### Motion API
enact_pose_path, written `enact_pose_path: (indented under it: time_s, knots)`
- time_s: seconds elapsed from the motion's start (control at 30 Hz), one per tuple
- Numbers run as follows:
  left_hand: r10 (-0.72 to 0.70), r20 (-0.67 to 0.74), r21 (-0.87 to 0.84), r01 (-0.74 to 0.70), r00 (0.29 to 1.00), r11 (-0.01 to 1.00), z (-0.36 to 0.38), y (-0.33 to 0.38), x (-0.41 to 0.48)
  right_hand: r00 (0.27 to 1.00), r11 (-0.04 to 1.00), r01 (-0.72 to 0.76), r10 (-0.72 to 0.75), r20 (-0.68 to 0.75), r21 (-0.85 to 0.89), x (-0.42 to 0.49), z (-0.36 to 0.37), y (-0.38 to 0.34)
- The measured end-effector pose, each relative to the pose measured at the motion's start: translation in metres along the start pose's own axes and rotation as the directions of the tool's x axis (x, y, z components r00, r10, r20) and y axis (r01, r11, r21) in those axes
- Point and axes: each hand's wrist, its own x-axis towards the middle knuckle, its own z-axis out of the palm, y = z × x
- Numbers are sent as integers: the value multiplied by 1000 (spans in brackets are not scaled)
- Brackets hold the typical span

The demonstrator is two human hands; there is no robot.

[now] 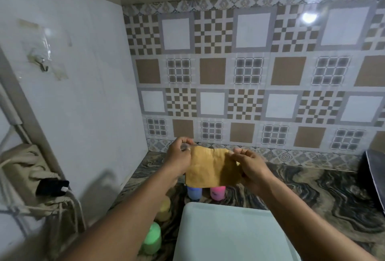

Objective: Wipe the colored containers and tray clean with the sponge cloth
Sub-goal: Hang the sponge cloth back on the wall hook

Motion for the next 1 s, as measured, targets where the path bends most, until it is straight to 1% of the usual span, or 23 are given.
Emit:
enact_pose_path:
  time_s: [0.07, 0.13, 0.23, 0.27, 0.33, 0.4, 0.47, 0.5, 0.57, 0.63, 0.67, 0.77, 0.8, 0.83, 0.9, 0.93, 1.0]
  knots:
    - [35, 46, 44, -37, 998, 998, -21, 3, 7, 999, 1000, 9, -8, 48, -30, 5, 20, -7]
    - [63, 63, 115, -70, 996, 991, -44, 6, 15, 996, 995, 42, -34, 85, -96, 10, 41, -15]
    - [61, 56, 140, -68, 997, 988, -77, 6, 27, 978, 955, 169, -131, 164, -244, 17, 70, -29]
    - [68, 43, 139, -73, 997, 988, -87, 6, 28, 965, 928, 227, -173, 198, -297, 16, 81, -35]
    - [119, -8, 165, -116, 993, 979, -109, 5, 32, 927, 870, 347, -260, 272, -349, 18, 106, -45]
    - [225, -98, 285, -189, 969, 940, -131, 3, 36, 852, 802, 490, -358, 382, -342, 19, 133, -56]
    - [343, -209, 436, -226, 916, 871, -156, 6, 35, 766, 744, 597, -417, 489, -301, 23, 166, -66]
    - [401, -249, 492, -242, 881, 836, -165, 8, 34, 735, 703, 639, -437, 519, -313, 27, 180, -69]
    - [518, -319, 585, -265, 793, 766, -189, 13, 34, 672, 583, 728, -502, 544, -361, 34, 215, -78]
    - [598, -370, 685, -226, 711, 693, -215, 17, 32, 635, 477, 772, -554, 539, -420, 34, 250, -91]
    - [632, -389, 730, -193, 670, 655, -226, 20, 30, 608, 452, 794, -580, 543, -407, 34, 265, -99]
    - [730, -400, 826, -127, 553, 549, -258, 30, 20, 471, 320, 882, -630, 617, -347, 22, 303, -123]
    - [760, -392, 852, -108, 519, 513, -267, 33, 18, 438, 295, 899, -643, 628, -324, 19, 314, -131]
    - [784, -385, 874, -81, 486, 479, -277, 36, 15, 418, 295, 908, -648, 636, -296, 16, 325, -138]
    - [809, -381, 905, 0, 448, 426, -295, 42, 12, 415, 320, 909, -653, 633, -267, 10, 344, -153]
    - [809, -384, 912, 47, 445, 407, -302, 45, 10, 420, 337, 906, -655, 628, -254, 8, 352, -159]
    - [800, -394, 916, 125, 452, 380, -314, 52, 8, 382, 289, 924, -671, 636, -251, 5, 371, -169]
